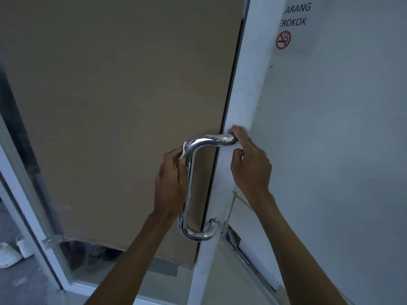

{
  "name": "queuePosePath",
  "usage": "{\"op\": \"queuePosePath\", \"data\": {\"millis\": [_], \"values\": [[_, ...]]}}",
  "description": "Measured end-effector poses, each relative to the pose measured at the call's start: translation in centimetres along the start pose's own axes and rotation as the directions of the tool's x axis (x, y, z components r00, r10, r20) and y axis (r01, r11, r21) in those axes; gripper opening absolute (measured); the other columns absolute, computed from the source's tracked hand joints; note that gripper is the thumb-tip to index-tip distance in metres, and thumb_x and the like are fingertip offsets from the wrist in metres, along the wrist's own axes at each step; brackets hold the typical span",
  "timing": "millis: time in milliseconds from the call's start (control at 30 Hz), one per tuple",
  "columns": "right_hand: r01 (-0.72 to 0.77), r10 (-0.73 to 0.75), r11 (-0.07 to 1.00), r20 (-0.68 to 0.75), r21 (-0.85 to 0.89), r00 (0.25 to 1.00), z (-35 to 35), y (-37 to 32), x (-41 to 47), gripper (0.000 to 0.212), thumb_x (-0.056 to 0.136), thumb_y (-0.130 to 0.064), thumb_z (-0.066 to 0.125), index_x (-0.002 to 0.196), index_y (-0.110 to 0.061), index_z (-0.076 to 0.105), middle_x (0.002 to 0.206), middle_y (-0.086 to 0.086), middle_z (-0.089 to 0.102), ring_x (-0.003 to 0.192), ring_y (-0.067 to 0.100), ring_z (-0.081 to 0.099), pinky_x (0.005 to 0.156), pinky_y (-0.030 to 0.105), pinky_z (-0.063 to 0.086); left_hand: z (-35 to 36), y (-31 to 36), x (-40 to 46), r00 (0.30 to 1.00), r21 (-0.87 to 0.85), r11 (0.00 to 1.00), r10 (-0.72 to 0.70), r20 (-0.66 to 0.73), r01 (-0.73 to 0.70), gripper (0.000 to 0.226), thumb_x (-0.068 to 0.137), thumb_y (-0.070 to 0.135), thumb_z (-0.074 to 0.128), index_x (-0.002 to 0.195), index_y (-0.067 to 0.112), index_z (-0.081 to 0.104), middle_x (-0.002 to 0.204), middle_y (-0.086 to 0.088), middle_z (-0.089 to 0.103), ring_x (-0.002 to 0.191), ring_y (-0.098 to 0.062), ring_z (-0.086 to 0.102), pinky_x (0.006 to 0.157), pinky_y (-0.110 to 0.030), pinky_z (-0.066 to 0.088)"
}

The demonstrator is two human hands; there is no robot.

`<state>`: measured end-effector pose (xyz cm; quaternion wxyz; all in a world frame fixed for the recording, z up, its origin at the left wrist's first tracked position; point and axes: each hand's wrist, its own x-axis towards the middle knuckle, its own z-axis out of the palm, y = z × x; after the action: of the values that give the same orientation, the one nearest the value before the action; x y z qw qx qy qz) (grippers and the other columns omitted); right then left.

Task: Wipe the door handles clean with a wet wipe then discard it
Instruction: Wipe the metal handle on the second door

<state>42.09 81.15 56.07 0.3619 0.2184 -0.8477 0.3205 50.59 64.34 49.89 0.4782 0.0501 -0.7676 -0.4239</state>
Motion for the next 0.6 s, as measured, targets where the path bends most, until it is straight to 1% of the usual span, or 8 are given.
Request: {"op": "queuePosePath", "data": {"millis": [100,200,300,367,433,500,567,600], "values": [[0.0,0.0,1.0,0.001,-0.002,1.0,0.1,0.1,0.0,0.063,0.093,-0.005,0.046,0.143,-0.041,0.057,0.132,-0.018,0.07,0.056,0.011,0.052,0.049,0.019,0.033,-0.3,-0.3,-0.1,0.999,0.08,0.996,0.044,-0.006,-0.043,0.011,0.11,0.018,0.047,0.11,0.021,0.057,0.093,0.01,0.065,0.087,-0.01,0.059,0.073,-0.029,0.045],[0.002,-0.002,1.0,-0.009,0.002,1.0,0.0,0.1,0.1,0.065,0.092,-0.003,0.046,0.143,-0.042,0.057,0.122,-0.015,0.074,0.054,0.012,0.051,0.048,0.022,0.035,-1.4,-0.6,0.0,0.999,0.053,0.998,0.028,-0.034,-0.026,0.015,0.109,0.015,0.051,0.112,0.015,0.065,0.1,0.016,0.069,0.088,0.002,0.06,0.077,-0.005,0.038],[-0.004,0.004,1.0,0.002,0.024,1.0,-0.2,0.1,0.2,0.066,0.092,-0.003,0.047,0.143,-0.044,0.057,0.119,-0.017,0.074,0.056,0.011,0.053,0.05,0.026,0.042,-2.6,-0.4,0.0,0.992,0.021,0.997,-0.067,-0.103,0.07,0.015,0.106,0.02,0.059,0.113,0.022,0.072,0.105,0.018,0.069,0.108,-0.013,0.059,0.087,-0.004,0.038],[-0.004,0.003,0.999,0.023,0.034,1.0,-0.5,0.1,0.4,0.065,0.093,-0.005,0.048,0.142,-0.046,0.055,0.118,-0.017,0.073,0.059,0.011,0.055,0.054,0.028,0.046,-3.2,0.1,0.2,0.986,-0.015,0.99,-0.139,-0.097,0.138,0.014,0.103,0.022,0.064,0.104,0.033,0.071,0.102,0.022,0.065,0.109,-0.016,0.054,0.086,-0.008,0.039],[-0.024,0.023,0.999,0.02,0.031,1.0,-0.9,-0.4,0.5,0.06,0.095,-0.009,0.049,0.143,-0.045,0.057,0.115,-0.015,0.073,0.068,0.01,0.058,0.058,0.026,0.043,-4.1,0.4,0.7,0.98,-0.096,0.976,-0.199,-0.021,0.197,0.016,0.102,0.024,0.065,0.095,0.037,0.069,0.099,0.015,0.065,0.1,-0.014,0.057,0.082,-0.017,0.045],[-0.028,0.03,0.999,-0.116,0.02,0.993,-1.5,-1.9,-0.5,0.052,0.096,-0.012,0.051,0.139,-0.038,0.064,0.093,-0.019,0.066,0.077,0.014,0.056,0.058,0.024,0.039,-5.1,0.8,0.9,0.959,-0.23,0.933,-0.256,0.123,0.278,0.015,0.102,0.022,0.064,0.092,0.027,0.074,0.089,0.013,0.067,0.081,-0.006,0.059,0.072,-0.018,0.046],[0.113,-0.101,0.993,-0.285,0.023,0.953,-1.4,-3.4,-2.9,0.042,0.095,-0.015,0.052,0.129,-0.028,0.073,0.078,-0.024,0.047,0.072,0.015,0.052,0.053,0.024,0.042,-5.9,1.2,0.8,0.921,-0.282,0.893,-0.272,0.28,0.35,0.014,0.102,0.021,0.065,0.095,0.019,0.077,0.081,0.014,0.067,0.074,-0.002,0.055,0.068,-0.015,0.044],[0.229,-0.213,0.973,-0.308,0.017,0.927,-1.0,-3.7,-4.4,0.038,0.095,-0.015,0.054,0.125,-0.023,0.075,0.079,-0.02,0.053,0.073,0.015,0.052,0.052,0.027,0.046,-6.1,1.4,0.7,0.898,-0.288,0.88,-0.271,0.347,0.377,0.013,0.102,0.021,0.065,0.097,0.017,0.077,0.08,0.013,0.067,0.074,-0.002,0.056,0.07,-0.014,0.044]]}}
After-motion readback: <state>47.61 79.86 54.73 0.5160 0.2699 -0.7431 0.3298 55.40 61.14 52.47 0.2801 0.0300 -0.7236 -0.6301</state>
